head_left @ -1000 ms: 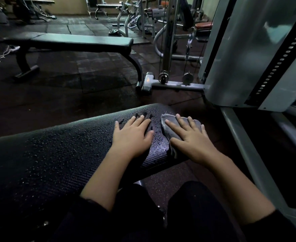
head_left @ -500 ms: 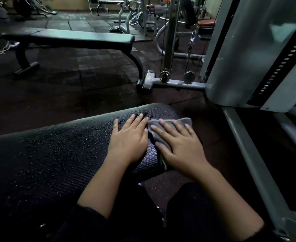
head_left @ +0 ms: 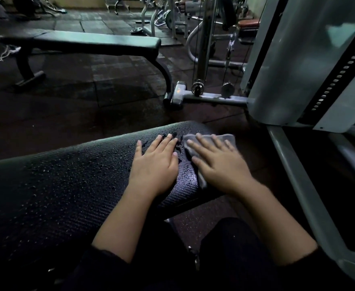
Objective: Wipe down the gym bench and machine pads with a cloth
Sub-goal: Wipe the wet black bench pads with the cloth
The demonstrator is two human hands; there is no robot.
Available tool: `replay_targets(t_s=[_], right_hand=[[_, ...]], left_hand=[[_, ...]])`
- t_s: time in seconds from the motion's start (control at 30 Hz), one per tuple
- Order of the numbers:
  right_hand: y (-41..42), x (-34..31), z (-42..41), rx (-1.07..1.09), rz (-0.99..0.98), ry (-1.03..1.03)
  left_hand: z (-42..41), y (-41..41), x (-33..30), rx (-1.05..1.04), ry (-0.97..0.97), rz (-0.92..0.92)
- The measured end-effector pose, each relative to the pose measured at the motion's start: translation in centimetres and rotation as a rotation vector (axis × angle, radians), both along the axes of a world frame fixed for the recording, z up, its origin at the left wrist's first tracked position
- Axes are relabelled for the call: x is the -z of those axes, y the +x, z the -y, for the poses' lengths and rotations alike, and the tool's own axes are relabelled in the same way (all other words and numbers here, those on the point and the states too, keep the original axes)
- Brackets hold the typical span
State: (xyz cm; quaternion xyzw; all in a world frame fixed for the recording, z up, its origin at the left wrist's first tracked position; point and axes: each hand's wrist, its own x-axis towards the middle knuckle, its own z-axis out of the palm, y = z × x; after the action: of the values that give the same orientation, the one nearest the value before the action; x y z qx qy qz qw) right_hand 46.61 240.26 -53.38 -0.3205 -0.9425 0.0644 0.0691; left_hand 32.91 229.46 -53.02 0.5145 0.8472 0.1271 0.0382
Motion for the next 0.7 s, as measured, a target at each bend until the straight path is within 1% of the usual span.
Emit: replay_targets(t_s=[0.03, 0.1, 0.17, 0.2, 0.27, 0.33, 0.37, 0.43, 0.47, 0.5, 0.53, 0.6, 0.63, 0.7], right_hand=[[0.6, 0.3, 1.3, -0.039, -0.056, 0.043], [2.8, 0.9, 2.4, -0.102, -0.177, 0.046], [4.9, 1.4, 1.1, -0.122, -0.237, 0.03], [5.5, 1.7, -0.2, -0.112, -0.262, -0.011], [5.1, 1.5, -2.8, -0.068, -0.313, -0.18], [3.1, 1.0, -4.5, -0.02, -0.305, -0.317], [2.0, 0.7, -4.7, 0.003, -0.249, -0.315], [0.0, 0.0, -3.8, 0.028, -0.098, -0.199], [-0.5, -0.2, -2.6, 0.003, -0.043, -0.13], [-0.4, -0.2, -1.0, -0.043, -0.031, -0.068], [0.1, 0.1, 0.5, -0.093, -0.063, -0.013], [2.3, 0.8, 2.3, -0.17, -0.189, 0.026], [3.5, 1.3, 2.1, -0.196, -0.237, 0.036], [5.4, 1.8, 0.3, -0.192, -0.27, 0.007]], left_hand=[[0.0, -0.1, 0.1, -0.002, 0.002, -0.003], [0.0, -0.2, 0.1, -0.004, 0.004, -0.002], [0.1, -0.2, 0.1, -0.001, 0.003, 0.006], [0.1, -0.1, 0.0, 0.0, 0.003, 0.008], [0.2, -0.1, -0.1, 0.001, 0.003, 0.011], [0.2, 0.0, -0.1, 0.002, 0.006, 0.013], [0.2, 0.0, -0.1, 0.001, 0.007, 0.014], [0.1, 0.0, -0.1, 0.001, 0.006, 0.015], [0.1, 0.0, -0.1, 0.0, 0.005, 0.012], [0.1, -0.1, -0.1, -0.002, 0.006, 0.008], [0.1, -0.1, 0.0, -0.002, 0.007, 0.006], [0.1, -0.2, 0.0, -0.003, 0.008, 0.006], [0.1, -0.2, 0.0, -0.002, 0.006, 0.007], [0.1, -0.2, -0.1, 0.002, 0.004, 0.01]])
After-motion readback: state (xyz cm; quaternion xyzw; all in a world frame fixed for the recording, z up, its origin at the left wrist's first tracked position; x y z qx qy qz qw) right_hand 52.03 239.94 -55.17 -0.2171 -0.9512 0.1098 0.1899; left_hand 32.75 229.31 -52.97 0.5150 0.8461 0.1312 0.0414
